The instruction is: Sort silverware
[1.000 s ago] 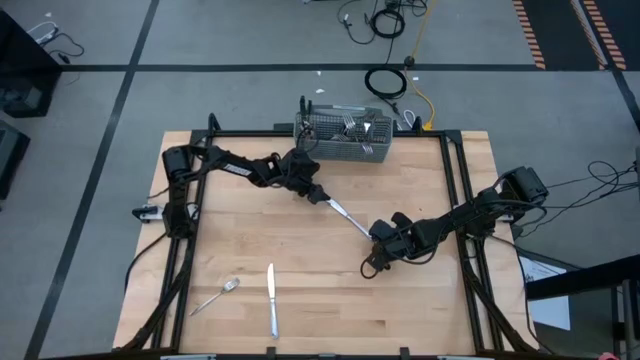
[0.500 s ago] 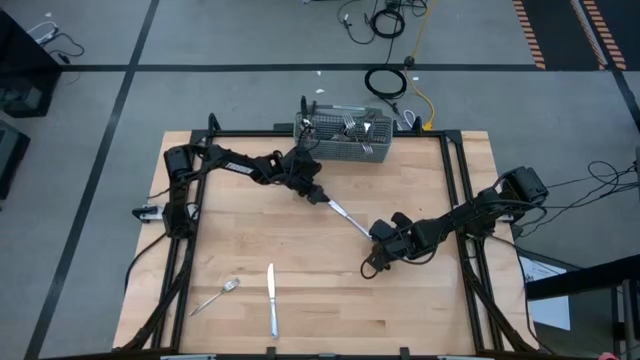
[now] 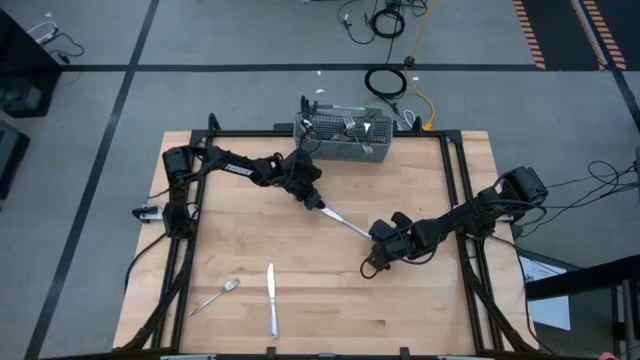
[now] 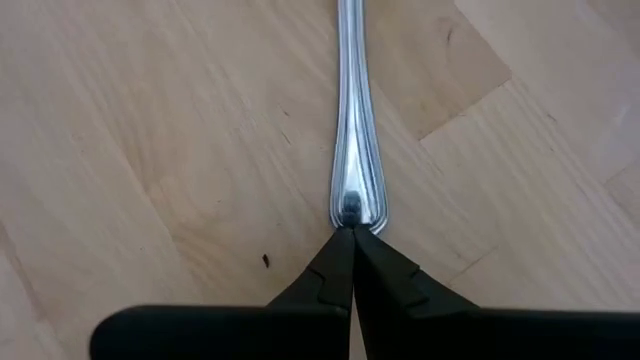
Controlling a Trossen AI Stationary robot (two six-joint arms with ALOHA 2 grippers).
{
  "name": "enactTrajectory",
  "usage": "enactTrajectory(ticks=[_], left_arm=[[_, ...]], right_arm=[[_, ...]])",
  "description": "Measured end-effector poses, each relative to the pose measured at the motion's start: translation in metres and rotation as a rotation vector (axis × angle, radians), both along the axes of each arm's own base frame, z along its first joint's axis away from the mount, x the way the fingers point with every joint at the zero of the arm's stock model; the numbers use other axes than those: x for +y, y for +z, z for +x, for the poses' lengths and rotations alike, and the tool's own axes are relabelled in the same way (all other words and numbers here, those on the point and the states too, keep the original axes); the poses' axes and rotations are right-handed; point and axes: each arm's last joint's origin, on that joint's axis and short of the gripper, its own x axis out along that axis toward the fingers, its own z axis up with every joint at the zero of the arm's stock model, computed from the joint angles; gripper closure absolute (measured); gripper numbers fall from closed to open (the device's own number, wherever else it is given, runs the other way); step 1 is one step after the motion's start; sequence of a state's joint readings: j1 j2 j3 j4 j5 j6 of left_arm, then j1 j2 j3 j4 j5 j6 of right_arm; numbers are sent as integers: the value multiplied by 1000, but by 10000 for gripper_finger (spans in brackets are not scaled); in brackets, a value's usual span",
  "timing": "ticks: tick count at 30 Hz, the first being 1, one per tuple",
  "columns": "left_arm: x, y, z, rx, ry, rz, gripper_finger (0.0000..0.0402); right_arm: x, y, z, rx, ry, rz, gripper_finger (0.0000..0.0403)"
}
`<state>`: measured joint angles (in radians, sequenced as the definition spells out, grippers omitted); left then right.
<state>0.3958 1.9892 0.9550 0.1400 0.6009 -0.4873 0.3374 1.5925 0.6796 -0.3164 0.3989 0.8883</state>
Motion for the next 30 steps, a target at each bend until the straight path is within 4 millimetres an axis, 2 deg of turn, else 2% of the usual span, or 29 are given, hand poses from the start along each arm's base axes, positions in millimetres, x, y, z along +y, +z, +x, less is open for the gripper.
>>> enactTrajectory(ticks=[5,9,13,17,23,26,30], left_arm=[[0,0,0,-6,-15,8,394],[1,0,-2,11,-18,81,389],[16,4,-7,17,39,130,343],[21,10,-12,18,32,147,281],[19,10,-23,77,-19,-26,191],[14,7,-27,132,-43,-53,168],[14,7,-28,139,-34,-77,160]], right_arm=[[0,0,0,-3,-4,-8,403],[0,0,0,-4,-8,-10,403],[0,0,0,-2,-5,-12,403],[0,0,0,1,4,-17,403],[-1,0,-1,3,10,-21,403],[-2,-3,-3,-8,-20,-14,403],[-2,-6,-5,-32,-41,-5,403]])
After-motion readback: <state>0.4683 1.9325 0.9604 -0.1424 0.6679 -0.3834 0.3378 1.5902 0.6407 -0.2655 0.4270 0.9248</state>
